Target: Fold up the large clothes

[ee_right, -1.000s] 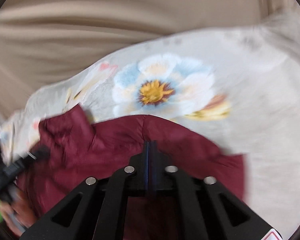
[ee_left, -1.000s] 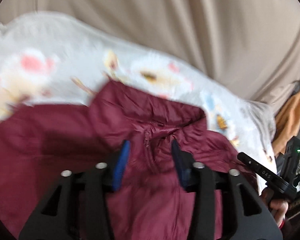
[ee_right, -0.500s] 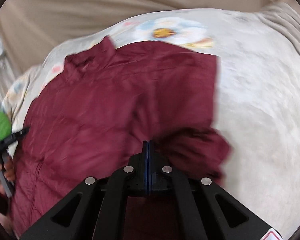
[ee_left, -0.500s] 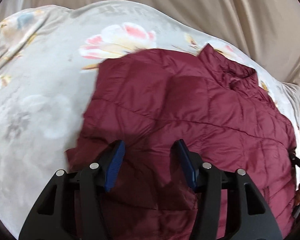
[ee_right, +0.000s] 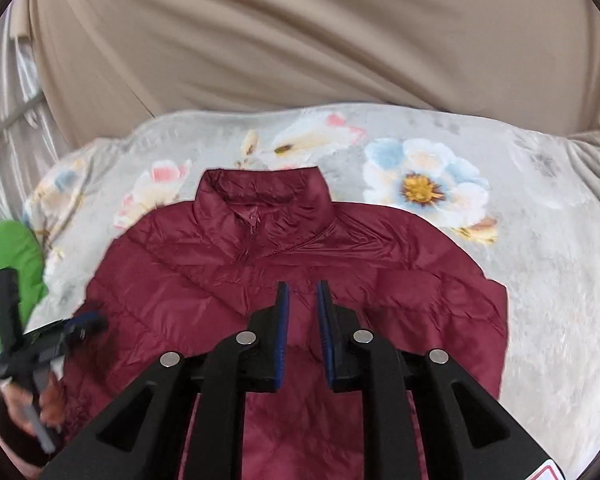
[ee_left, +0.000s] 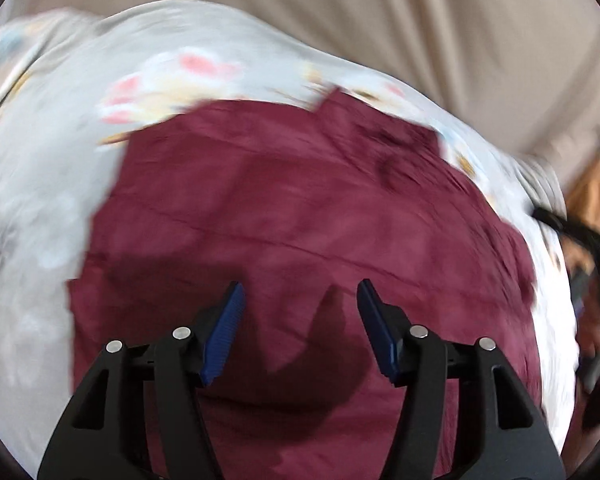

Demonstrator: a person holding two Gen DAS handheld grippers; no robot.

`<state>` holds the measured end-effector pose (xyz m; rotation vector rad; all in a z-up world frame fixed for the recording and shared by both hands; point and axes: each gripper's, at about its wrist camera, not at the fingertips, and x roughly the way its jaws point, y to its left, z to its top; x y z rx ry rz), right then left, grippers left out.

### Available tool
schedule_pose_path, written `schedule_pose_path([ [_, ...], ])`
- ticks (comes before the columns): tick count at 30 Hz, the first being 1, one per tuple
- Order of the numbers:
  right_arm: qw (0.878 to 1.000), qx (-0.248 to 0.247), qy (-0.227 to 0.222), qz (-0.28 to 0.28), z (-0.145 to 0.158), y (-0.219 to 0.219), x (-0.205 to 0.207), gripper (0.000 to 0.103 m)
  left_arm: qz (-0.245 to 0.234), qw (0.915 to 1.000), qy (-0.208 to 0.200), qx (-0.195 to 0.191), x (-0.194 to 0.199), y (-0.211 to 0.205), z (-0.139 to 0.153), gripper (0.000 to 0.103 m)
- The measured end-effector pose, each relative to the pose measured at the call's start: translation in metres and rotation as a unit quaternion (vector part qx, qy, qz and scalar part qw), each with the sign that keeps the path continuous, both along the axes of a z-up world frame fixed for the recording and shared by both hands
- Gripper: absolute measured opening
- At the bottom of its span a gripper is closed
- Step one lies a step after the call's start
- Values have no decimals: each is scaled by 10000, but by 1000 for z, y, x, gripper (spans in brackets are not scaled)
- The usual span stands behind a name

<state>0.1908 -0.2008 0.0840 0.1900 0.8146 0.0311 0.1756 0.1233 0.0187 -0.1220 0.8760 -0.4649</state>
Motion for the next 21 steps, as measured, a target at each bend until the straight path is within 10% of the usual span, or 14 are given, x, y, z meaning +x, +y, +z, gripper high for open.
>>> schedule_pose_path([
  [5, 9966, -271, 59, -782, -28, -53, -54, 15, -1458, 9880, -359, 372, -44, -65, 8, 60],
  [12, 9859, 548, 345, -1542, -65, -121, -116, 20, -3192, 9313, -948, 1478, -87, -189, -31, 62],
  [16, 9899, 666, 247, -1225, -73, -115, -103, 20, -2841, 9507, -597, 1094, -57, -205, -31, 13],
  [21, 9929, 721, 490, -807, -99, -95, -69, 17, -2237, 9741, -224, 238, -21, -213, -12, 6],
])
